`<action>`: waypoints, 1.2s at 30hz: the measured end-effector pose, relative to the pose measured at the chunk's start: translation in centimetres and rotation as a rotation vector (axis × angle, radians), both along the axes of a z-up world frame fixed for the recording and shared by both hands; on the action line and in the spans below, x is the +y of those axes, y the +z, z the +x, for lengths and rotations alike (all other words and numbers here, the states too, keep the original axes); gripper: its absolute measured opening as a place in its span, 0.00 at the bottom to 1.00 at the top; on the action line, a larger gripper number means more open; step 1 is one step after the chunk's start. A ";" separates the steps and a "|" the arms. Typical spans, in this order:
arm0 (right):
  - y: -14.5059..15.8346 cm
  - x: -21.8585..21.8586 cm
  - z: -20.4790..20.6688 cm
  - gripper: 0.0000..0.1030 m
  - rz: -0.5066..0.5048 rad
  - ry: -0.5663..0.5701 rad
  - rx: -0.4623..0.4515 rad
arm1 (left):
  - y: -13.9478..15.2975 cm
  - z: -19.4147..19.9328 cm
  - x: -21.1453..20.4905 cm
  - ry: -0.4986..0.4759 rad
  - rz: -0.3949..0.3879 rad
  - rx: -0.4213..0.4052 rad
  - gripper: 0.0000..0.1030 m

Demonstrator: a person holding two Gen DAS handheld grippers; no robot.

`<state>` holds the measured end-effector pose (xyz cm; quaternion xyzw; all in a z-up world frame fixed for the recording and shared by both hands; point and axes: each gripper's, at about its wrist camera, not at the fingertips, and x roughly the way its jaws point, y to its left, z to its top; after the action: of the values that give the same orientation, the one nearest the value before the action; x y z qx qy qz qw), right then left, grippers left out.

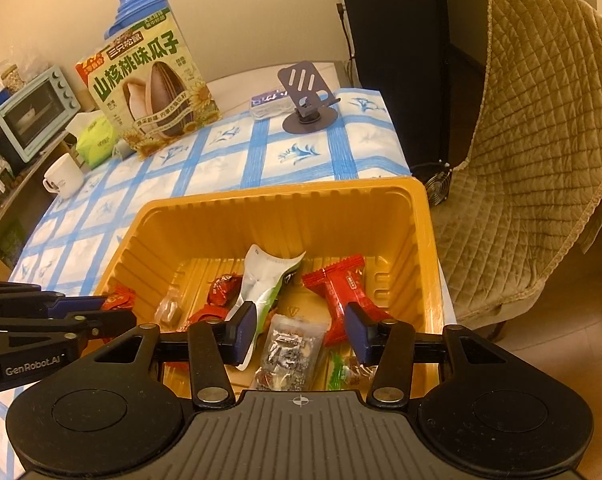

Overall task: Organize snacks
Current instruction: 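Open both tools to drop the snack bag and red candy into the tray, then move both tools back from the tray toward the remaining candies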

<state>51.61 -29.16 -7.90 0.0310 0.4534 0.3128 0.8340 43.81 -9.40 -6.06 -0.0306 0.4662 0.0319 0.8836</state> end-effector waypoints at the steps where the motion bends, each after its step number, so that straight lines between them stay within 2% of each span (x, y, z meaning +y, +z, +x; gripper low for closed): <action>1: 0.0 0.0 -0.1 0.48 0.001 0.001 0.002 | -0.1 0.0 0.0 0.000 0.002 0.001 0.19; 3: -0.1 -0.1 -0.2 0.48 0.002 0.001 0.004 | -0.2 0.1 -0.1 0.000 0.002 0.006 0.21; 6: -0.2 -0.2 -0.3 0.48 0.003 0.002 0.008 | -0.4 0.2 -0.1 0.003 0.004 0.012 0.35; 9: -0.1 -0.3 -0.5 0.52 0.003 0.009 0.005 | -0.4 0.0 0.0 0.003 0.003 0.011 0.36; 11: 0.1 -0.4 -0.7 0.66 0.002 0.009 -0.005 | -0.4 -0.1 0.0 0.004 0.003 0.011 0.40; 13: 0.2 -0.5 -1.0 0.73 0.009 0.012 -0.014 | -0.4 -0.3 0.1 0.002 0.003 0.008 0.45; 20: 0.5 -1.1 -1.9 0.81 0.011 0.026 -0.027 | 0.4 -1.5 0.2 0.011 -0.005 -0.017 0.61; 31: 3.1 -3.0 -4.6 0.87 0.032 -0.006 -0.073 | 3.2 -4.8 0.5 0.032 -0.028 -0.089 0.78; 36: 4.5 -3.8 -6.4 0.88 0.050 -0.018 -0.085 | 4.7 -7.5 0.9 0.051 -0.046 -0.121 0.79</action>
<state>45.21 -32.95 -3.42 0.0424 0.4093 0.3176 0.8543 36.32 -8.55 -1.36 -0.0647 0.4114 0.0416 0.9082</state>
